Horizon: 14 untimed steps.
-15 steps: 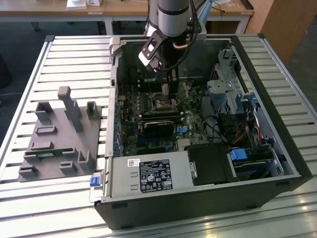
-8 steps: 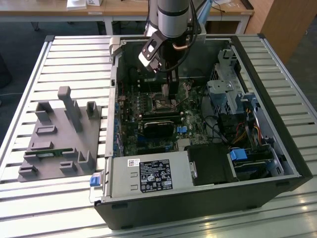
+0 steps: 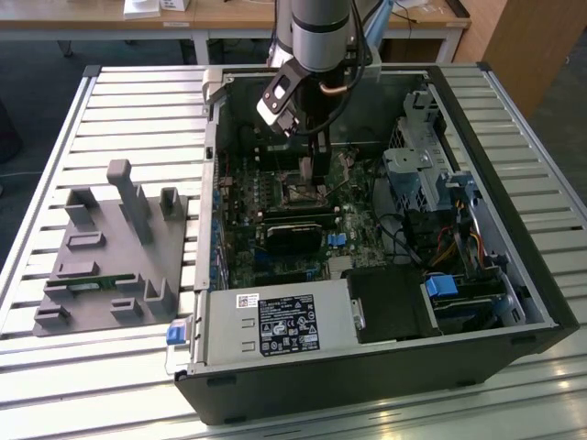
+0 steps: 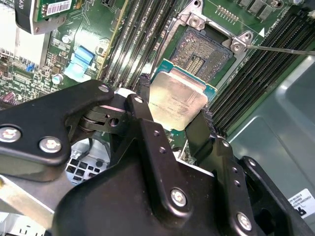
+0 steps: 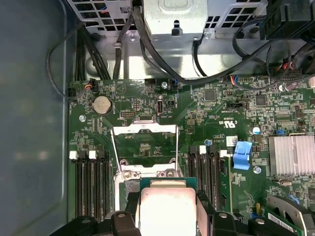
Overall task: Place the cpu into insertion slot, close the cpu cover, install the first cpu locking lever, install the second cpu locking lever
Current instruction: 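Place the cpu into insertion slot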
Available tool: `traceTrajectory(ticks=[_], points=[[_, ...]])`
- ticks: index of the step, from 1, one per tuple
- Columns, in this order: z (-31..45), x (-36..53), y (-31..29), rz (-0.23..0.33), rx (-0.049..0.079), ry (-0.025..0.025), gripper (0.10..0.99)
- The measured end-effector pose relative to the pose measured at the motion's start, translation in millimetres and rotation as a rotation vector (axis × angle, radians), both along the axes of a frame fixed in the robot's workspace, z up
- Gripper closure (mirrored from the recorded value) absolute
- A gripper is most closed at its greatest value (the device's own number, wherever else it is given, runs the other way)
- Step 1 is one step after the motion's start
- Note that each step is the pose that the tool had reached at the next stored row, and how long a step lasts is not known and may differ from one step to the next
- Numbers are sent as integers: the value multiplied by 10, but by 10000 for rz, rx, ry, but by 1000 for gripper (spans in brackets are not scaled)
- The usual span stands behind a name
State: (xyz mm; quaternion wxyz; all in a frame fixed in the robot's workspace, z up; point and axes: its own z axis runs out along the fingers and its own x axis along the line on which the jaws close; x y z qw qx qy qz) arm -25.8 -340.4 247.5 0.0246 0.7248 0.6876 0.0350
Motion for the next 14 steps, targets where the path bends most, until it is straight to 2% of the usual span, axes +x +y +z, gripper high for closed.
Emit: traceTrajectory(ticks=[7, 14], points=[[-62, -4, 0, 425, 1, 0, 549], [-93, -4, 0, 448, 8, 0, 549]])
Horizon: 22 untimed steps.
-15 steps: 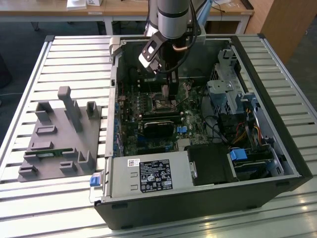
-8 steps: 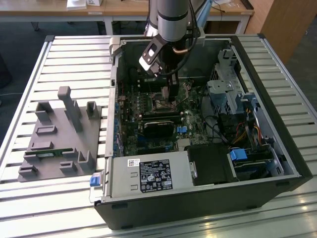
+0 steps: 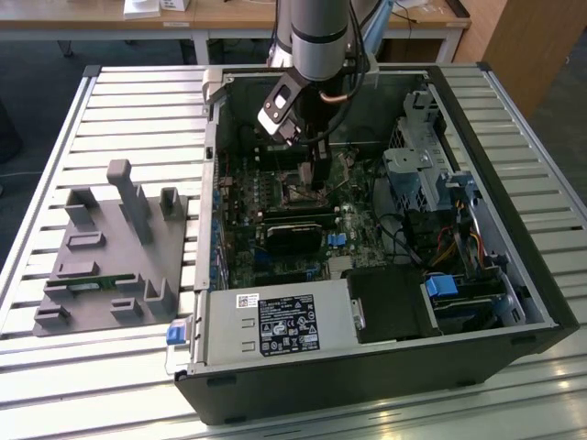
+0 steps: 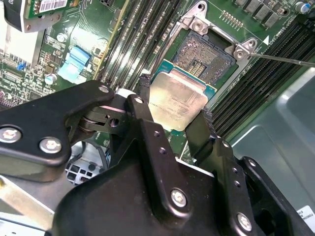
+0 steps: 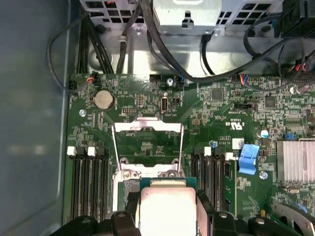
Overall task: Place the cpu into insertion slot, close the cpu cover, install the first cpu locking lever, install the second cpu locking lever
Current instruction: 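Place the cpu into insertion slot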
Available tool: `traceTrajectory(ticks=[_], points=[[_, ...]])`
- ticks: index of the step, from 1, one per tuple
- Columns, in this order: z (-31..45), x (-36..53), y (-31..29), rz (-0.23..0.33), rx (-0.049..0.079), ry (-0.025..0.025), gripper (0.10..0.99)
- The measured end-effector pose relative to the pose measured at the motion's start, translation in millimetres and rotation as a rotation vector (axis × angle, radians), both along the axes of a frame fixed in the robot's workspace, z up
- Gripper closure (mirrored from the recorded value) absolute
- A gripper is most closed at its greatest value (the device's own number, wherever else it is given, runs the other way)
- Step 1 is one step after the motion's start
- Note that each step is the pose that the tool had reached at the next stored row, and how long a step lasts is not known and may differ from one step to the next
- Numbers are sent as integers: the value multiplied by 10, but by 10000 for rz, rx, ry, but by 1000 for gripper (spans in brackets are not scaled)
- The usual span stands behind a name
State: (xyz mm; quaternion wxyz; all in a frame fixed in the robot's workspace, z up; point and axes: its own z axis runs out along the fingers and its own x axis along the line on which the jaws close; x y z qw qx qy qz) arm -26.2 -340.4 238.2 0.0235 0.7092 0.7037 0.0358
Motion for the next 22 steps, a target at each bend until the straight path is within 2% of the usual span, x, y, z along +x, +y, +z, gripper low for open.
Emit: traceTrajectory(ticks=[22], points=[[-66, 0, 0, 0, 0, 0, 549]])
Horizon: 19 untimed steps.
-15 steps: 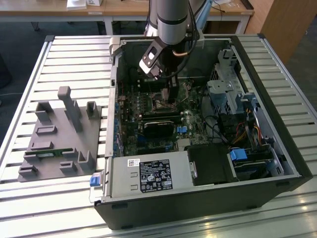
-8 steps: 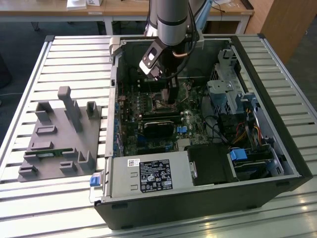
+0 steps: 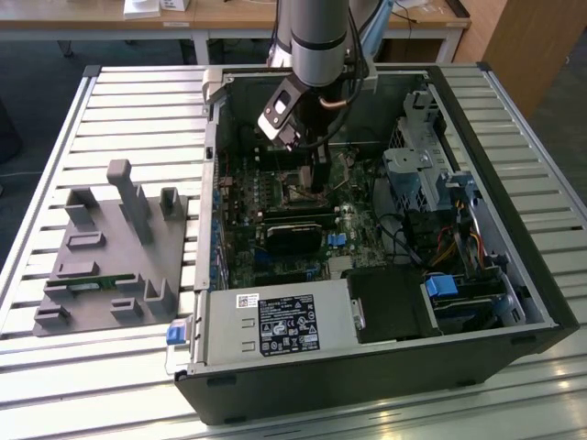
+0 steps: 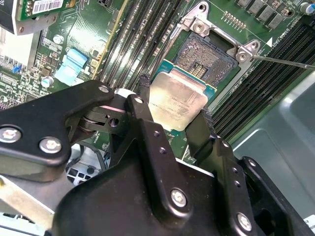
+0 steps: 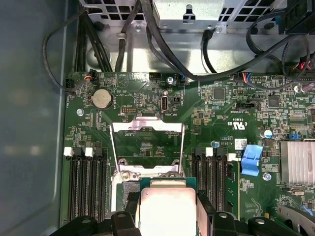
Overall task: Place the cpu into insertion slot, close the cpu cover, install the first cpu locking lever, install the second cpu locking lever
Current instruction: 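Place the cpu into insertion slot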
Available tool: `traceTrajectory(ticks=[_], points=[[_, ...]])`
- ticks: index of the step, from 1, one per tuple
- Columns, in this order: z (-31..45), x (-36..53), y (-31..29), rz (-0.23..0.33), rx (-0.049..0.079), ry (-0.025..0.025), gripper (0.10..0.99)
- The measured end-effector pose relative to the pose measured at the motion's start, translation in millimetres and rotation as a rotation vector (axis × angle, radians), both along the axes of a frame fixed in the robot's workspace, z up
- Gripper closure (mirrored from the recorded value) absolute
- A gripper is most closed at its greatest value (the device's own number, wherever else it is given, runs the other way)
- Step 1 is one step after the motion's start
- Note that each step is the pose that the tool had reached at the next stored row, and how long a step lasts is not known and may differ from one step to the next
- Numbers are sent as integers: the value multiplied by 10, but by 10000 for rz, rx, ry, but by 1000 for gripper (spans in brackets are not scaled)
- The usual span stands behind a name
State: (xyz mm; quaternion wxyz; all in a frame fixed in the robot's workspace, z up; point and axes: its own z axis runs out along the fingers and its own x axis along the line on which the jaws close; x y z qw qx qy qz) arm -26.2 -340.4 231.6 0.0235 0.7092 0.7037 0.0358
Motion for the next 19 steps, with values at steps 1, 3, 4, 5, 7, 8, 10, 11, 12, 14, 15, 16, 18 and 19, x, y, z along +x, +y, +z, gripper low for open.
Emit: traceTrajectory(ticks=[1, 3, 4, 5, 7, 8, 10, 11, 12, 14, 15, 16, 18, 19], points=[[-3, 0, 0, 0, 0, 0, 549], [-7, 0, 1, -1, -1, 1, 549], [-10, 0, 1, -1, 0, 0, 549], [-12, 0, 1, 0, 0, 0, 549], [-16, 0, 2, -1, -1, 1, 549], [-19, 0, 3, 0, -1, 0, 549], [-24, 0, 7, -1, 0, 0, 549], [-27, 0, 9, -1, 1, 0, 549], [-30, 0, 12, -1, 2, -1, 549], [-38, 0, 16, 1, 1, 0, 549], [-43, 0, 17, 1, 0, 0, 549], [-48, 0, 17, 0, 0, 0, 549], [-59, 0, 18, 6, 0, 0, 549], [-65, 0, 18, 13, 0, 0, 549]])
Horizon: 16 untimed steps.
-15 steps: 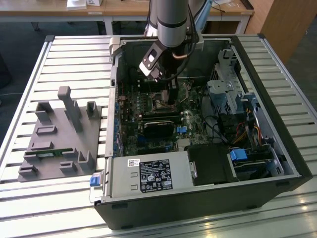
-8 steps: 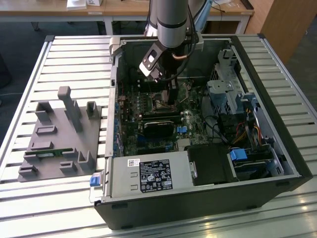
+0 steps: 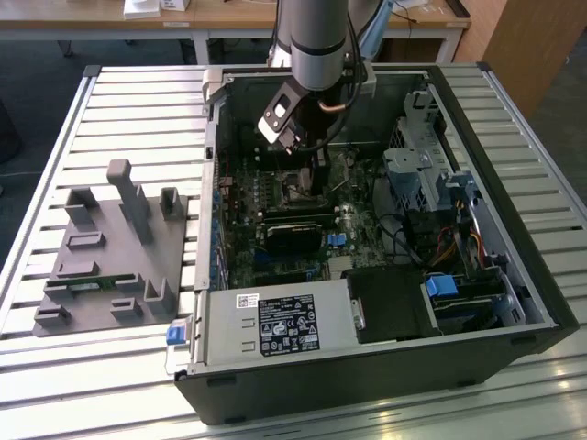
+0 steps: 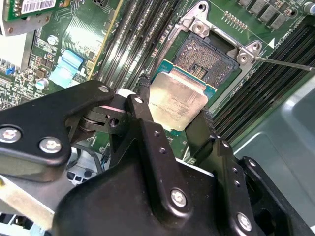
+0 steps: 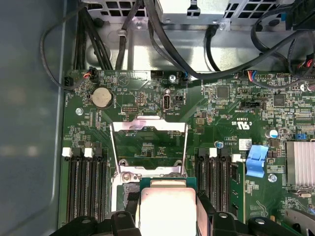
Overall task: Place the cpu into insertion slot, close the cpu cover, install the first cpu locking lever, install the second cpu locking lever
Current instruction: 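Place the cpu into insertion slot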
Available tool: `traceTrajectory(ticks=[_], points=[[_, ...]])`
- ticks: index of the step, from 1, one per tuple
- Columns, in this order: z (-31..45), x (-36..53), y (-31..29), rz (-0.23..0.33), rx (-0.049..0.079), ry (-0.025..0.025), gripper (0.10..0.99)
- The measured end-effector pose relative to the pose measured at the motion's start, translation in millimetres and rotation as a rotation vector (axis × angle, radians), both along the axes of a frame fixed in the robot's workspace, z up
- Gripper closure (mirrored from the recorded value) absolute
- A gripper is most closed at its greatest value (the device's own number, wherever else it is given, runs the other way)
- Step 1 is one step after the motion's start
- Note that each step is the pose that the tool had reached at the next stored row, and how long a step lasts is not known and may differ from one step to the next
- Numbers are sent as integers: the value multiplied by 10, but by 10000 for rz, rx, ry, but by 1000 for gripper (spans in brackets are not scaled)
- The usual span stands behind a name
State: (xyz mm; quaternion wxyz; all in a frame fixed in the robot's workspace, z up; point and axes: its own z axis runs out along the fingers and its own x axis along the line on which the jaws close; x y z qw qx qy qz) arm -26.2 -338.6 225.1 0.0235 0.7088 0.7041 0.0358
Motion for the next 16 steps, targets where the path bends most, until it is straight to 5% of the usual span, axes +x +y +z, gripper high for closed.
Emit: traceTrajectory(ticks=[16], points=[[-77, -44, 68, 17, 4, 2, 549]])
